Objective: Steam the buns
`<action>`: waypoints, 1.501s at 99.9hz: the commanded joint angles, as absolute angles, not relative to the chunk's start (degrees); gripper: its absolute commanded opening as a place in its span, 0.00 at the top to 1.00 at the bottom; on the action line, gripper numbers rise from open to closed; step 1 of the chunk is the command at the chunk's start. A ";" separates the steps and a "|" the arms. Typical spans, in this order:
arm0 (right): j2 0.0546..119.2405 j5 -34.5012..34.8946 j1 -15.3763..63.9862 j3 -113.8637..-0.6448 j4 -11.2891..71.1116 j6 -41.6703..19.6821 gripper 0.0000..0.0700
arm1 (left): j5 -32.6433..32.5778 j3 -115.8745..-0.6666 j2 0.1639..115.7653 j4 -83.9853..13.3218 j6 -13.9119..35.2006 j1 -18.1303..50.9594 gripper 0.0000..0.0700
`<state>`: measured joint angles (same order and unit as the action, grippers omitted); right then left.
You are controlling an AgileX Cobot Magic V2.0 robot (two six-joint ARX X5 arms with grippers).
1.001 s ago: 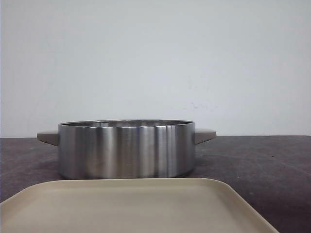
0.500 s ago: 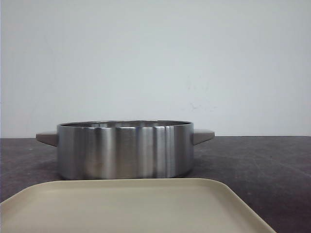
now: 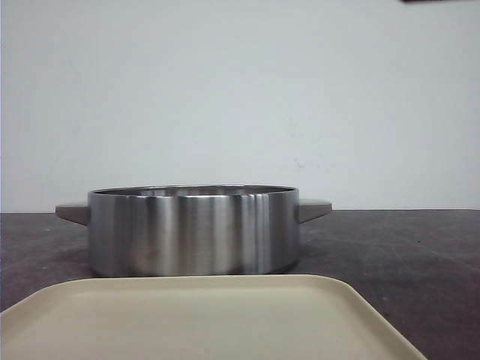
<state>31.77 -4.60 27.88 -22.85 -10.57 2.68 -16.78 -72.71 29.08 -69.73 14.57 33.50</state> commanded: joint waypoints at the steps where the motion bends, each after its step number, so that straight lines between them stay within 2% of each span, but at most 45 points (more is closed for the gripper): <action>1: 27.73 -4.49 23.27 -20.58 -10.92 3.70 0.98 | -17.06 -73.76 29.36 -69.43 14.66 33.87 1.00; 24: 10.72 -4.45 7.86 -11.68 -3.07 3.95 0.98 | -17.06 -73.76 29.36 -69.43 14.66 33.87 1.00; 39: 3.22 -3.81 2.48 -5.74 0.73 3.88 0.98 | -17.06 -73.76 29.36 -69.41 14.66 33.87 1.00; 55: 0.21 -2.85 1.74 -0.64 0.08 2.15 0.98 | -17.06 -73.76 29.36 -69.41 14.66 33.87 1.00; 94: 0.21 -2.44 1.83 -0.67 10.04 1.72 0.98 | -17.06 -73.76 29.36 -69.43 14.66 33.87 1.00; 150: 0.21 -0.91 2.24 -0.69 9.04 1.93 0.98 | -17.06 -73.76 29.36 -69.43 14.66 33.87 1.00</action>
